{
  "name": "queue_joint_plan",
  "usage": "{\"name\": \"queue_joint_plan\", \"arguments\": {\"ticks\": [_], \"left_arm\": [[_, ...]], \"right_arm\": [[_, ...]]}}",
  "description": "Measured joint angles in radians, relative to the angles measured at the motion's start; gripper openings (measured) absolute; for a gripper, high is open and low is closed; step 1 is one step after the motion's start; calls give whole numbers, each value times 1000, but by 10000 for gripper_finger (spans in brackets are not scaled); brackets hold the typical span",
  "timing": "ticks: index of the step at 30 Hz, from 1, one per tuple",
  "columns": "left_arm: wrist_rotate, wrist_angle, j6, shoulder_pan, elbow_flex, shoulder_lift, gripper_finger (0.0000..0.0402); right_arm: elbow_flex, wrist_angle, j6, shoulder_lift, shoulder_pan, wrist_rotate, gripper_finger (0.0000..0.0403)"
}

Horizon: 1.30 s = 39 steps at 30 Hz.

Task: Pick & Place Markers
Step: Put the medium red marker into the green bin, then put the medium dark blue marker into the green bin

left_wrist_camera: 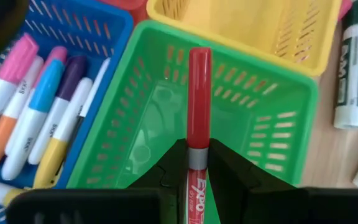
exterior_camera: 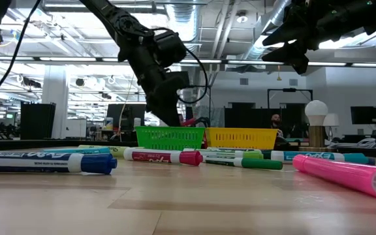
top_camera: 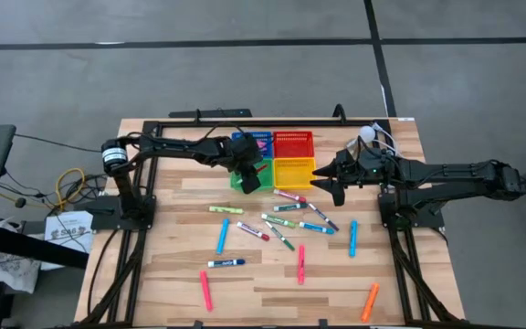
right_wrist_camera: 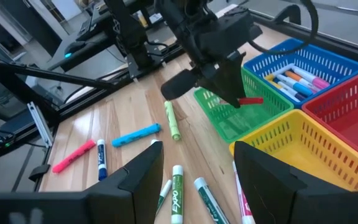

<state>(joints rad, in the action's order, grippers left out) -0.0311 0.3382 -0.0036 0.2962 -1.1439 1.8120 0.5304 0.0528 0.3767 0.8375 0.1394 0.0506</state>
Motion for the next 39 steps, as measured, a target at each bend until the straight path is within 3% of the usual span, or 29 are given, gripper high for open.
{"name": "queue_joint_plan", "arguments": {"ticks": [11,24,31,39], "left_arm": [[6,-1,0,0,0,40,61],[20,-4,0,1,1,26,130],[16,-4,-68,-15,-1,-140,140],[13,-6,-159,-119,0,-392,136]], "right_arm": [[0,0,-1,0,0,0,186],[0,0,-1,0,0,0,186],[0,0,-1,0,0,1,186],[0,1,-2,0,0,2,186]]}}
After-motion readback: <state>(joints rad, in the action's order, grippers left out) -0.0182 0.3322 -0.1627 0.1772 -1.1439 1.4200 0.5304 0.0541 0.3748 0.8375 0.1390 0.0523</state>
